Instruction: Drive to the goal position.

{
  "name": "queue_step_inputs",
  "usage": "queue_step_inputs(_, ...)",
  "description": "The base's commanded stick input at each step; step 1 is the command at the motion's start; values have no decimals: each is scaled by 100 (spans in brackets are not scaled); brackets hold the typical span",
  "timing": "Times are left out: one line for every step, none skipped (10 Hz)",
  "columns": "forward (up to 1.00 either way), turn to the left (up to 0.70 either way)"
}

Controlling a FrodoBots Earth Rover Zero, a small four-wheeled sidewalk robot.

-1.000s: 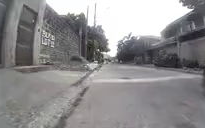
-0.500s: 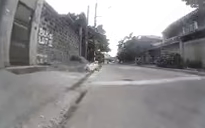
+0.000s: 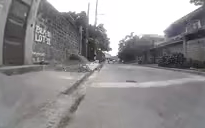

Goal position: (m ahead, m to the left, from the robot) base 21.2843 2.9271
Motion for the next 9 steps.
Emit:
queue_step_inputs(70,0)
queue_step_inputs(70,0)
queue_step_inputs(70,0)
queue_step_inputs(70,0)
queue_step_inputs(70,0)
queue_step_inputs(70,0)
queue_step_inputs(70,0)
queue_step_inputs(70,0)
queue_step_inputs(70,0)
